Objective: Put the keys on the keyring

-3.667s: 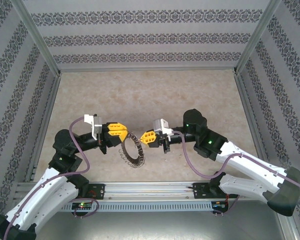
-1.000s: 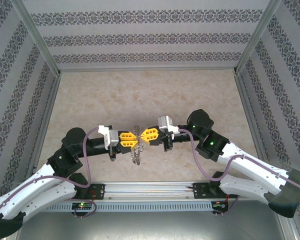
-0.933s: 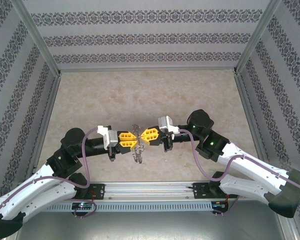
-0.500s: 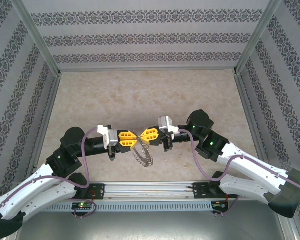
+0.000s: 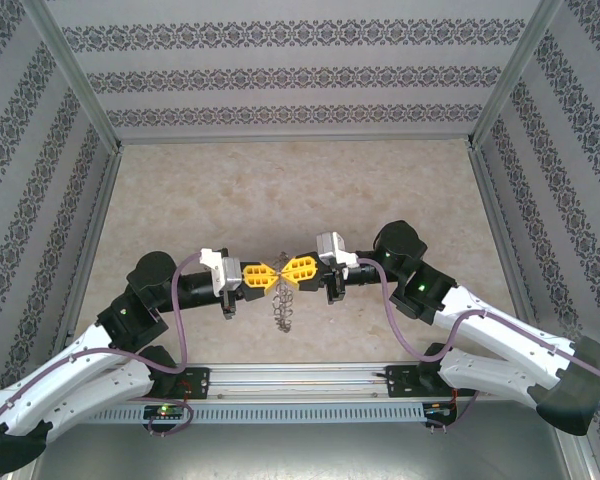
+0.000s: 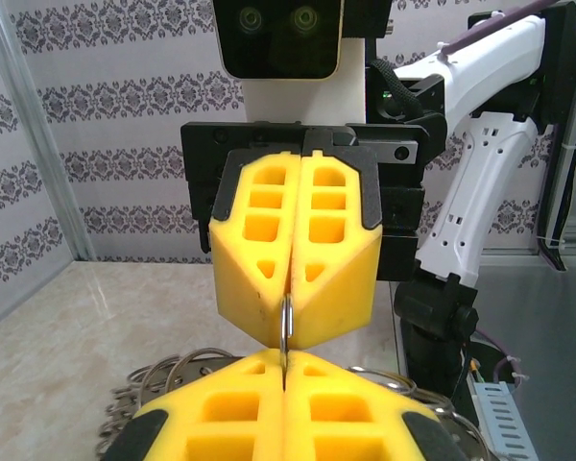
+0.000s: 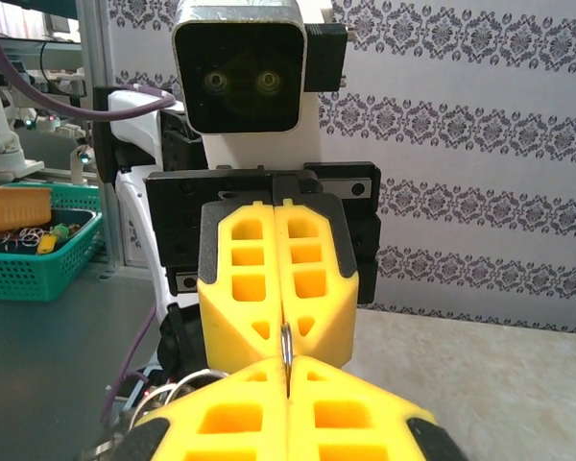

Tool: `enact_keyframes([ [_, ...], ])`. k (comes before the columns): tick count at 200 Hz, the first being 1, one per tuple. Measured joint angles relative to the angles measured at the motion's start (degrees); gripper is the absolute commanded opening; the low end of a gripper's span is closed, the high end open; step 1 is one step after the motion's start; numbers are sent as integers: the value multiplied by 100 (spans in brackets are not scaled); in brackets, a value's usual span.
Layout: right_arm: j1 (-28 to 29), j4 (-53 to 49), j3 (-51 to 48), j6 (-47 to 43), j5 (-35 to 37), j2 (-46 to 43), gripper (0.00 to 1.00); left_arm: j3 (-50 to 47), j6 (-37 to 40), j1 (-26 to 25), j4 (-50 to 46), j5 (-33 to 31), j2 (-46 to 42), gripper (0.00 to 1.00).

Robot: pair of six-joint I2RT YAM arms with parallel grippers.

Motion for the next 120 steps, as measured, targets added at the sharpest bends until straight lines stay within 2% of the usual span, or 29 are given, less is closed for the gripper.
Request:
enact_keyframes([
  [15, 2, -181, 2, -90, 133, -48, 22, 31, 85, 0, -90, -15, -4, 0],
  [32, 2, -673, 7, -286, 391, -188, 30, 212, 302, 0, -520, -44, 68, 0],
  [81, 184, -2302, 437, -1156, 1340, -481, 34, 1434, 1086, -2, -2197, -66, 625, 0],
  [120, 428, -2782, 549, -1526, 1716, -479, 31, 1851, 1475, -2, -3099, -175, 962, 0],
])
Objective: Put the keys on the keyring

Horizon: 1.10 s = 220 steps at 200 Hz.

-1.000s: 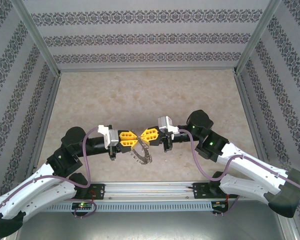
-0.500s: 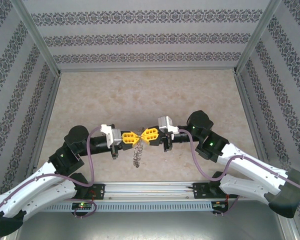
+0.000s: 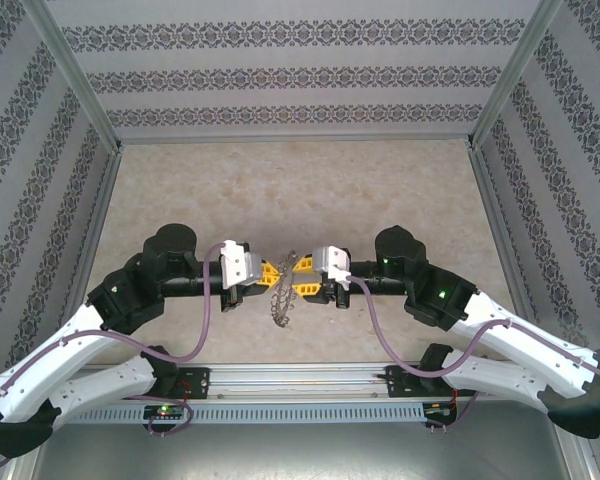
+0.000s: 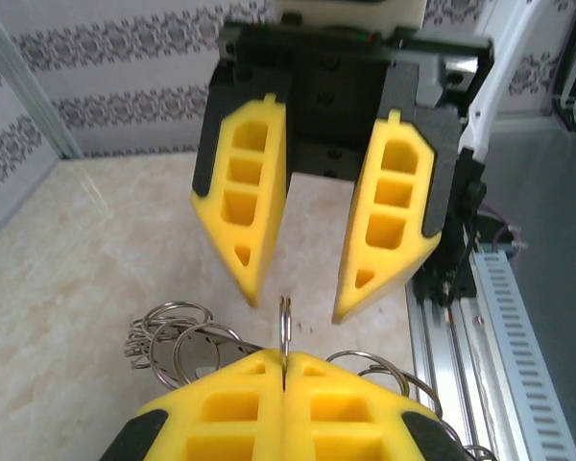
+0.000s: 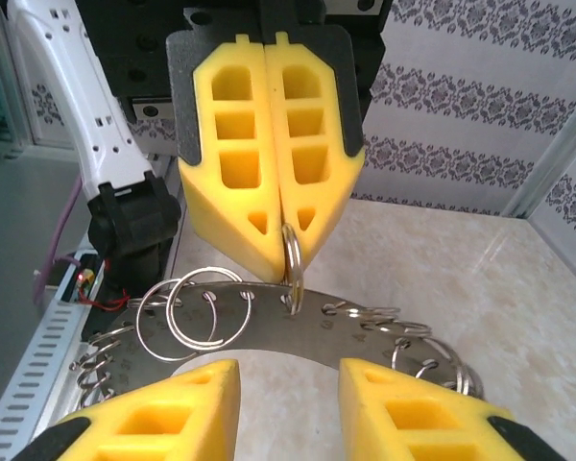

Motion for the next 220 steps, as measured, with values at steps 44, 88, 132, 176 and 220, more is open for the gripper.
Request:
enact_keyframes([
  [44, 0, -2, 2, -74, 17, 22, 27, 142, 188, -57, -579, -101, 136, 0],
  [88, 42, -2, 83, -90, -116, 302, 27, 184, 275, -74, -721, -149, 199, 0],
  [132, 114, -2, 184, -90, -289, 404, 26, 234, 297, -138, -785, -214, 260, 0],
  [176, 116, -4, 232, -96, -289, 533, 17, 234, 302, -168, -787, -280, 260, 0],
  [220, 151, -42, 236, -127, -291, 573, 0, 234, 302, -219, -798, -321, 264, 0],
])
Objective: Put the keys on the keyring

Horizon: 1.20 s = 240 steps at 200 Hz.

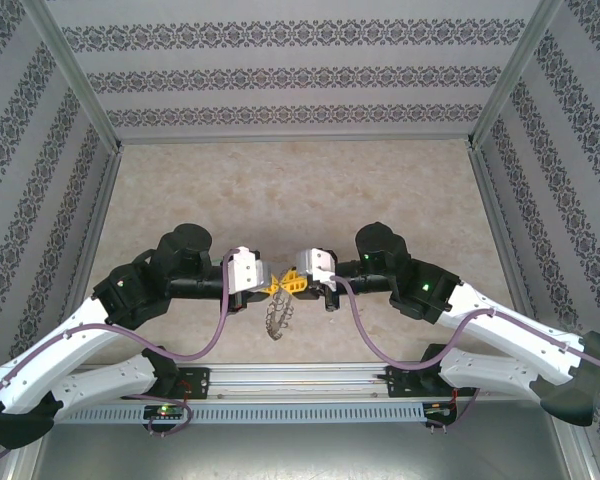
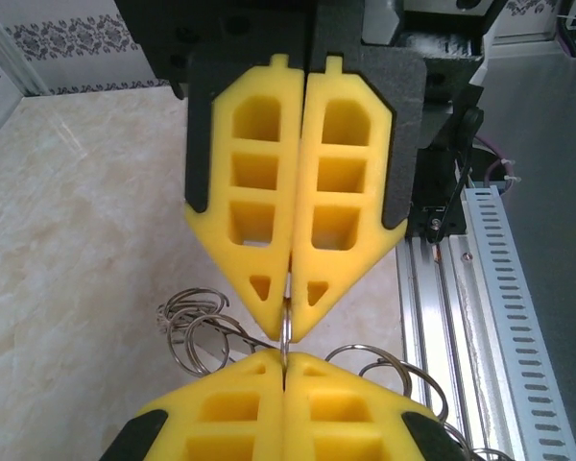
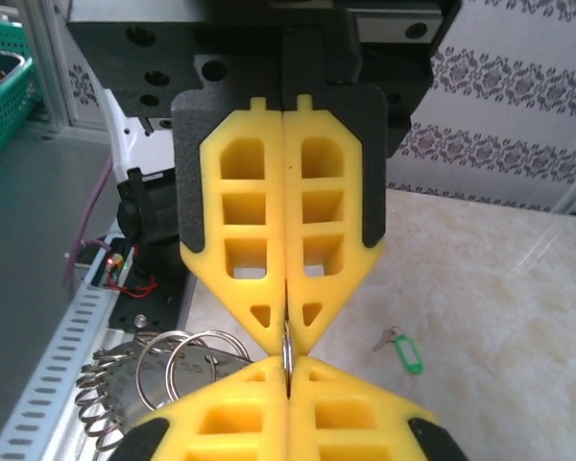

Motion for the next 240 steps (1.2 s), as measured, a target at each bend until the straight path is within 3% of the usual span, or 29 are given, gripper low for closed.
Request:
enact_keyframes([
  [16, 0, -11, 0, 15, 4, 0, 0, -2, -4, -4, -2, -11, 2, 0],
  [34, 0, 9, -9, 22, 13, -35, 0, -133, -55, -7, 184, -20, -90, 13],
  [46, -2, 192, -131, 66, 4, -138, 0, -442, -184, -17, 597, -7, -302, 15],
  [85, -129, 1270, -723, 656, -258, -479, 0, -1589, -822, -37, 1963, 24, -1056, 15],
  [125, -129, 2535, -1187, 1353, -479, -479, 0, -1954, -1335, -37, 3042, 186, -1137, 16],
  [172, -129, 3550, -1368, 1853, -590, -439, 0, -1969, -1587, -37, 3543, 330, -1217, 16],
  [240, -129, 3891, -1419, 2046, -717, -343, 0, -2031, -1718, -37, 3904, 354, -1408, 18],
])
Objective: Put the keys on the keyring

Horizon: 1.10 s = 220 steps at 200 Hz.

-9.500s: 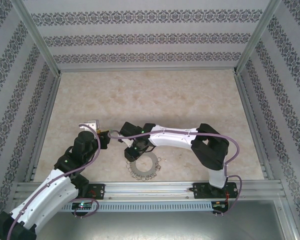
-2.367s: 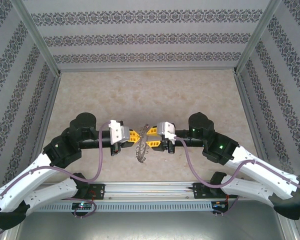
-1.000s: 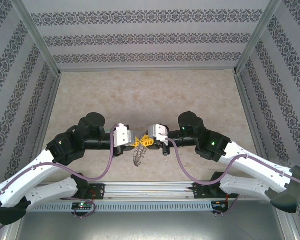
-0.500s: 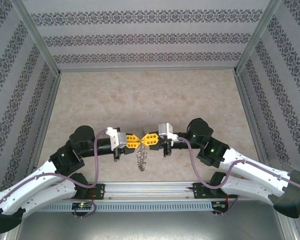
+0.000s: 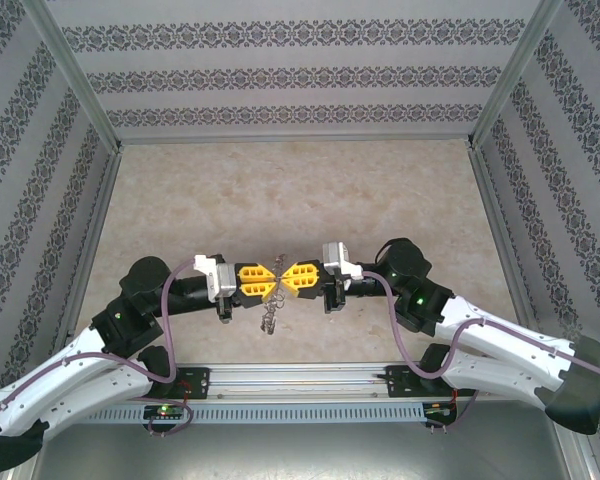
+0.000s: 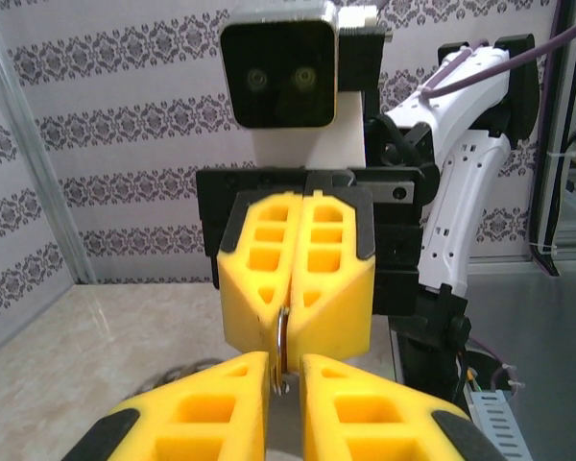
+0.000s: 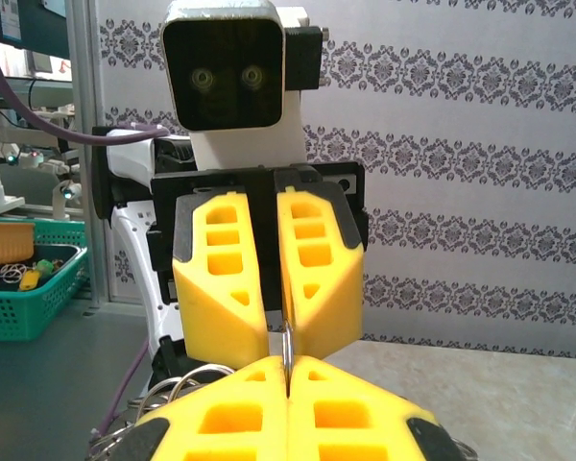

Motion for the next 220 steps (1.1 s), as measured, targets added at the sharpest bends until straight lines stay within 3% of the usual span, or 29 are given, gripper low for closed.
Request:
enact_keyframes([
  [81, -35, 323, -109, 192, -127, 39, 0, 0, -15, 0, 157, 46, 151, 15],
  [125, -39, 511, -179, 258, -140, 39, 0, 0, -76, -2, 221, 131, 184, 0],
  [150, -39, 566, -181, 269, -140, 39, 0, 0, -79, -2, 278, 146, 197, 0],
  [172, -37, 483, -177, 262, -98, 33, 35, 2, -70, -2, 258, 122, 201, 0],
  [196, -50, 7, -146, 138, 129, -94, 51, 17, -9, -2, -33, -160, 201, 0],
  [206, -114, -273, -138, 131, 229, -223, 67, 17, 7, -2, -256, -391, 170, 0],
  [220, -315, -717, -79, 83, 369, -446, 73, 17, 4, -2, -533, -723, 52, 0],
])
